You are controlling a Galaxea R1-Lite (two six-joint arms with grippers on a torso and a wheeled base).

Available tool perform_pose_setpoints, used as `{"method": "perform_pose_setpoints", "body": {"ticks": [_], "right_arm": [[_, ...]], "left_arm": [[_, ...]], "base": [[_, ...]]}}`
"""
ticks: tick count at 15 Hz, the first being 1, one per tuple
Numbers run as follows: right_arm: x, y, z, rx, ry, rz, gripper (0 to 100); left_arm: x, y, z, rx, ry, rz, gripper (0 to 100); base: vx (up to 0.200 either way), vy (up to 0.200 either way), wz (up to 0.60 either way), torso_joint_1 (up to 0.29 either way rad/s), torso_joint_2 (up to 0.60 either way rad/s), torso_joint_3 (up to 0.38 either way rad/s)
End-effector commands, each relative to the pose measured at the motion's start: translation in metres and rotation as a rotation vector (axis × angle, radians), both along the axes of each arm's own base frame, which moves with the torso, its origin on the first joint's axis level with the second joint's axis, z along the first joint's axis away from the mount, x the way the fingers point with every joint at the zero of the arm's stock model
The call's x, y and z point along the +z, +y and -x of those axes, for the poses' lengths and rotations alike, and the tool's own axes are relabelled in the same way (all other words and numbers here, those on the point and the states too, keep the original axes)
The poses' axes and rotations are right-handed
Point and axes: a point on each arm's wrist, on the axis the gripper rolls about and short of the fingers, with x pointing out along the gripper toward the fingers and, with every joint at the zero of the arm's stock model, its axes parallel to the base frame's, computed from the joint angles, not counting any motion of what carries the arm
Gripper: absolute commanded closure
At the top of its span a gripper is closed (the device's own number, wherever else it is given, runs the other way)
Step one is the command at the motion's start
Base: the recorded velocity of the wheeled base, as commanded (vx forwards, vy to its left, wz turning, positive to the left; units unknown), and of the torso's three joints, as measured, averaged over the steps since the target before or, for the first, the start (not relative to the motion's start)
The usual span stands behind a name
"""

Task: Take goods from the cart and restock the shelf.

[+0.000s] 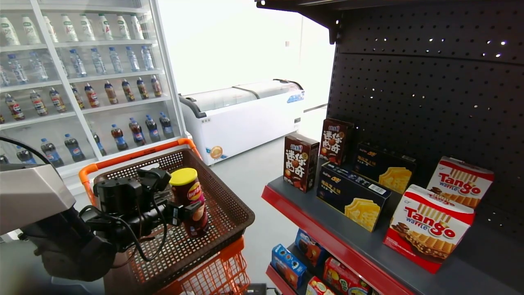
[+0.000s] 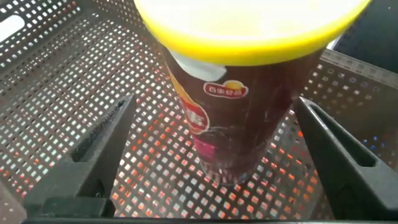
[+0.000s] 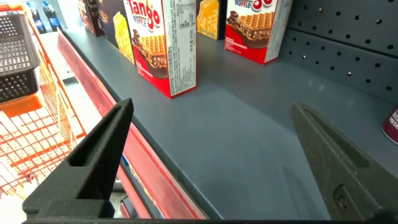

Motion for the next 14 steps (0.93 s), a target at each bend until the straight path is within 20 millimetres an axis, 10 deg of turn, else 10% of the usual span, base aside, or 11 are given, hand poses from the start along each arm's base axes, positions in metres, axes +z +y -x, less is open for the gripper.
{"method": "perform_pose_setpoints", "body": {"ticks": [1, 10, 11, 14], "right_arm": [[0.0, 0.0, 0.0, 0.001, 0.0, 0.0, 0], [0.0, 0.0, 0.0, 0.001, 0.0, 0.0, 0], [0.0, 0.0, 0.0, 0.001, 0.0, 0.0, 0], [0.0, 0.0, 0.0, 0.001, 0.0, 0.0, 0]], "left_arm": [[-0.014, -0.001, -0.005, -0.003, 0.016, 0.0, 0], [-0.017, 0.0, -0.022, 0.0, -0.039, 0.002, 0], [-0.017, 0.0, -0.022, 0.0, -0.043, 0.002, 100], [-0.015, -0.001, -0.023, -0.003, -0.058, -0.006, 100]], "base": [[0.0, 0.0, 0.0, 0.0, 0.0, 0.0], [0.0, 0.0, 0.0, 0.0, 0.0, 0.0], [0.0, 0.0, 0.0, 0.0, 0.0, 0.0], [0.0, 0.0, 0.0, 0.0, 0.0, 0.0]]}}
